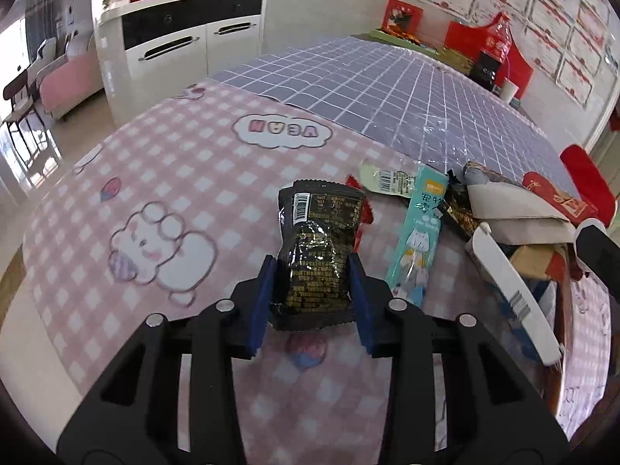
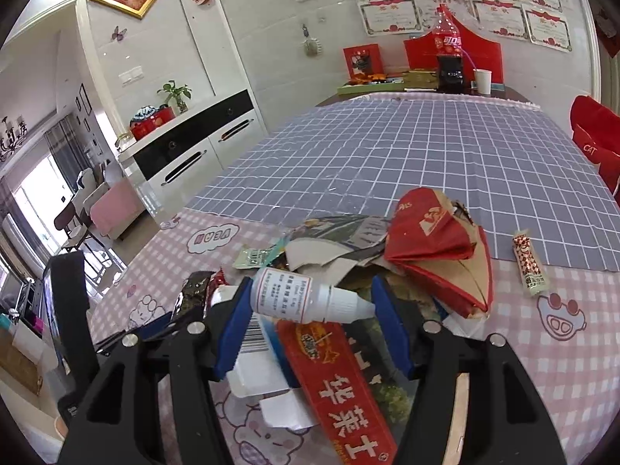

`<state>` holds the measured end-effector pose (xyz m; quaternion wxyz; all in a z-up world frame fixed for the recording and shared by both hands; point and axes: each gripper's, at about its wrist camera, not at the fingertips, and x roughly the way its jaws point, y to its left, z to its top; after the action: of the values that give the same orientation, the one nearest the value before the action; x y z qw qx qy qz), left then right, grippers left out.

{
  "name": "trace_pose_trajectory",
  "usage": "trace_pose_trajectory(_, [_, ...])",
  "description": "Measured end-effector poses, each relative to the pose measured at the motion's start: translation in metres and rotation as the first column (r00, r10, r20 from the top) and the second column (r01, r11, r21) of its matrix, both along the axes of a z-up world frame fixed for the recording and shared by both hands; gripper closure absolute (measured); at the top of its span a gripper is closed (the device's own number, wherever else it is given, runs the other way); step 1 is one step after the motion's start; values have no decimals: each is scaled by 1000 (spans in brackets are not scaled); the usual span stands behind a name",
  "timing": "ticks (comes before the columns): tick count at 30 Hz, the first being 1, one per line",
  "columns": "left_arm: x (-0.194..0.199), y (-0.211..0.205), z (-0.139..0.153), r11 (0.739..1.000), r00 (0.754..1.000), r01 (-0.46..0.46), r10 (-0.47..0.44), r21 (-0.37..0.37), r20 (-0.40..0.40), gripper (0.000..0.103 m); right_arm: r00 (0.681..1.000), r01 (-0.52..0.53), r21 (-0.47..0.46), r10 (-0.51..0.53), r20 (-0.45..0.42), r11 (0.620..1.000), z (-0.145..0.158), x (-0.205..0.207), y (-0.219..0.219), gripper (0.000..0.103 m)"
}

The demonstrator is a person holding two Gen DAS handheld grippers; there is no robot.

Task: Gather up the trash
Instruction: 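Grasp the dark snack bag with the left tool while the right tool holds the bottle, then carry the bottle and snack bag to the blue bin and release both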

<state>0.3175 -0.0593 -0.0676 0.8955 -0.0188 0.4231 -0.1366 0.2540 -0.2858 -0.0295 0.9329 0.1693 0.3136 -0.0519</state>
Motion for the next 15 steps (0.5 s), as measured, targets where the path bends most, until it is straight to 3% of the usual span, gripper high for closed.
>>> trace_pose_trajectory(8, [-31,37,15,997,995,-79,79,-1,61,67,998,-43,-18,44,51,999,16,-17,21,42])
trace_pose_trajectory(15, [-66,74,28,993,986,-119,118,2,121,67,984,-166,-35,168,65,985,23,-22,71,42])
